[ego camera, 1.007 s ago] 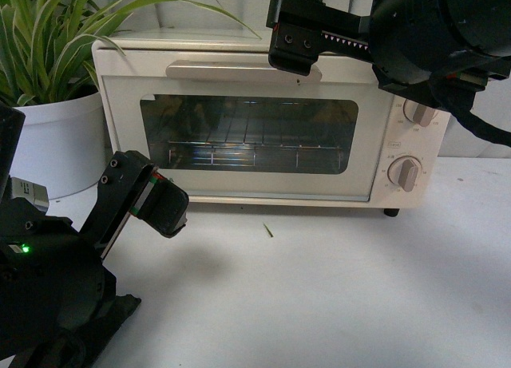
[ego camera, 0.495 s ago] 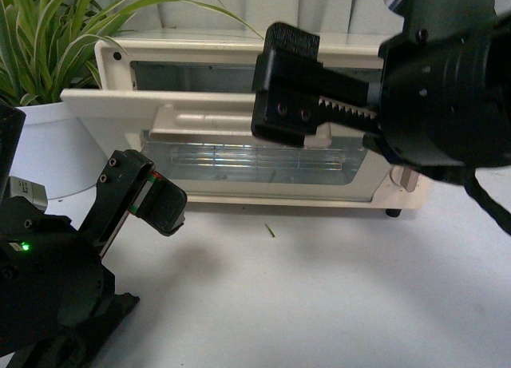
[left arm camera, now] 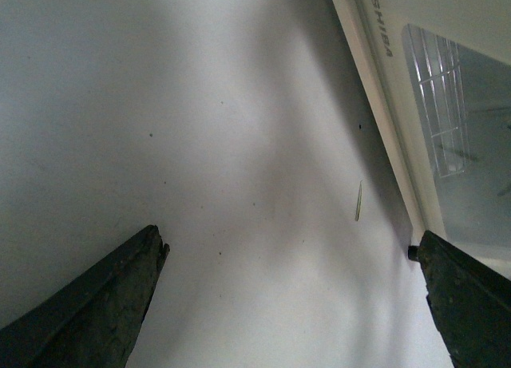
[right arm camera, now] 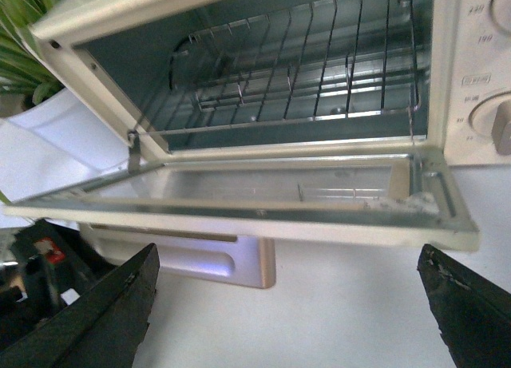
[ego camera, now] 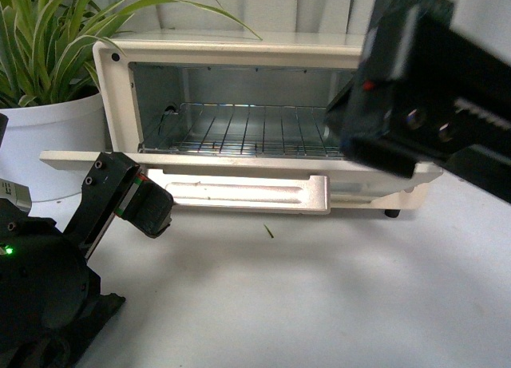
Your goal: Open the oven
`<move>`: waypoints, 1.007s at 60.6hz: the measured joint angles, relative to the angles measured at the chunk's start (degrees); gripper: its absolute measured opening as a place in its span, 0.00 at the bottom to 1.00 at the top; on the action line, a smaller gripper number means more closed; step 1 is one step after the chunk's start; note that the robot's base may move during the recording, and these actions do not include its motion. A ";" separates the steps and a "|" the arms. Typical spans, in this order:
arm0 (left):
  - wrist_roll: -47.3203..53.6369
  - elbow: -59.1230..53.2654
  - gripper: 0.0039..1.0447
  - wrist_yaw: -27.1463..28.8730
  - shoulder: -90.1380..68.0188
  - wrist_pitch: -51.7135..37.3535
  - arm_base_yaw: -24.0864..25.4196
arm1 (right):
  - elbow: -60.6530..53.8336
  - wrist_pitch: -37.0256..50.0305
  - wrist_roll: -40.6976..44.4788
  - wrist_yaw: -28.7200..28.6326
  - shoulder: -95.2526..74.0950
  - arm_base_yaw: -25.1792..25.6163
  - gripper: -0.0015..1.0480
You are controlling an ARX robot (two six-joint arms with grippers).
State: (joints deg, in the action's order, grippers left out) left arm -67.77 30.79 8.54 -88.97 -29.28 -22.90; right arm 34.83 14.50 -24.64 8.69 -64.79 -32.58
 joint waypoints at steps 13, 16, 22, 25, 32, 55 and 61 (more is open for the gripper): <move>5.20 -0.52 0.94 3.41 0.72 0.94 0.09 | -3.50 0.04 2.40 3.76 5.60 -0.17 0.91; 7.06 -0.68 0.94 3.74 0.94 1.18 0.20 | -4.33 0.04 2.97 3.82 6.19 -0.04 0.91; 11.65 -1.03 0.94 4.55 1.18 1.18 0.50 | -5.75 0.26 4.02 3.67 6.91 0.81 0.91; 14.97 -1.42 0.94 5.42 1.38 1.14 0.76 | -6.43 0.31 4.39 3.30 7.23 1.42 0.91; 21.86 -2.47 0.94 6.86 1.68 0.46 1.40 | -8.04 0.35 5.20 3.26 8.11 2.56 0.91; 44.24 -6.01 0.94 12.76 2.56 -3.41 0.24 | -11.13 0.81 5.84 1.42 9.22 4.63 0.91; 50.71 -7.15 0.94 15.28 3.26 -4.33 -0.98 | -11.72 0.83 5.81 0.70 9.64 5.38 0.91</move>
State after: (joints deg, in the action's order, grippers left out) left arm -17.06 23.64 23.81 -85.71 -33.61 -23.88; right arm 23.11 15.33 -18.83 9.39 -55.16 -27.20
